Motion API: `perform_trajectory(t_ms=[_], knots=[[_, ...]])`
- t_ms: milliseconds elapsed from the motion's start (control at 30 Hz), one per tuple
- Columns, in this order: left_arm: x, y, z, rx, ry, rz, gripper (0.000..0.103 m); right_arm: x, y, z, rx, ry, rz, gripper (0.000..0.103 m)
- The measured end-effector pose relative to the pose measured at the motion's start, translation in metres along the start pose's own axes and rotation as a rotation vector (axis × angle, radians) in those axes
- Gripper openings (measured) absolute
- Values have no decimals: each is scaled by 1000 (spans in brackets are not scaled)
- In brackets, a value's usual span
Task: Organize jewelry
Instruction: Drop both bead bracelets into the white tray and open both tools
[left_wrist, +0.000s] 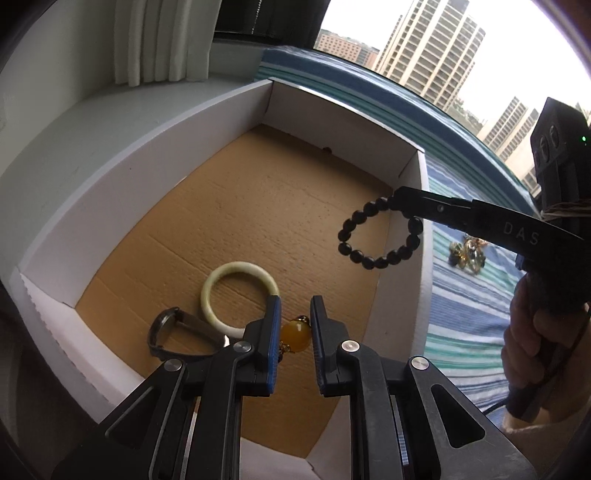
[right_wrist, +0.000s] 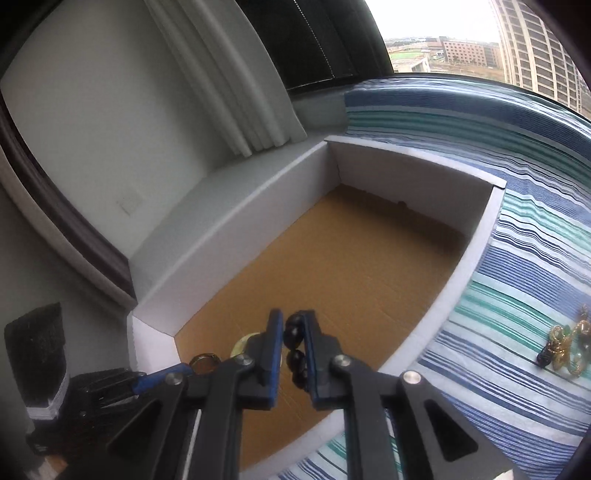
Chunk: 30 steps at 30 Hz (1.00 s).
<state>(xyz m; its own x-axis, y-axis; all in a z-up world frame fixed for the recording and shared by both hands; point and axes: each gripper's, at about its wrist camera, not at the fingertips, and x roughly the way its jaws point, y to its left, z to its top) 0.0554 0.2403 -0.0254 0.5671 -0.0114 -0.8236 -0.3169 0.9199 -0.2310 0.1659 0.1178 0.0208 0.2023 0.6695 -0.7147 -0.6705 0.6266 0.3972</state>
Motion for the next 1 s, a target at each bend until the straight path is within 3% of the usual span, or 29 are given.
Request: perform_trajectory(t_ms=[67,133,167,200,267,300,433,633,700,1000], knots=[[3,-3,-3,20,3,24,15,13,4,-5,-20,9,-38,13],[0,-7,-8,37,-4,27,22,18,2,-12,-21,-2,-84,16],[-3,-11,-9,51,-11,31,39,18,1,-16,-21,-11,-112,34],[-5,-14,-9,66,-26,42,64,16,-1,-20,-18,-20,-128,56],[-15,-23,-11,98,-91,92,84,6,-8,-30,1,-55,-138,61],[-19,-27,-10,117,-129,122,88,-1,-12,-34,9,-69,-145,61],[-26,-46,-14,182,-215,151,92,-39,-25,-58,-2,-130,-204,63],[1,-90,-37,389,-187,256,92,-91,-49,-112,1,-193,-307,67],[0,-101,-41,447,-215,318,92,-106,-54,-132,16,-202,-334,67],[-2,-96,-43,442,-214,380,92,-143,-69,-214,119,-188,-399,67]])
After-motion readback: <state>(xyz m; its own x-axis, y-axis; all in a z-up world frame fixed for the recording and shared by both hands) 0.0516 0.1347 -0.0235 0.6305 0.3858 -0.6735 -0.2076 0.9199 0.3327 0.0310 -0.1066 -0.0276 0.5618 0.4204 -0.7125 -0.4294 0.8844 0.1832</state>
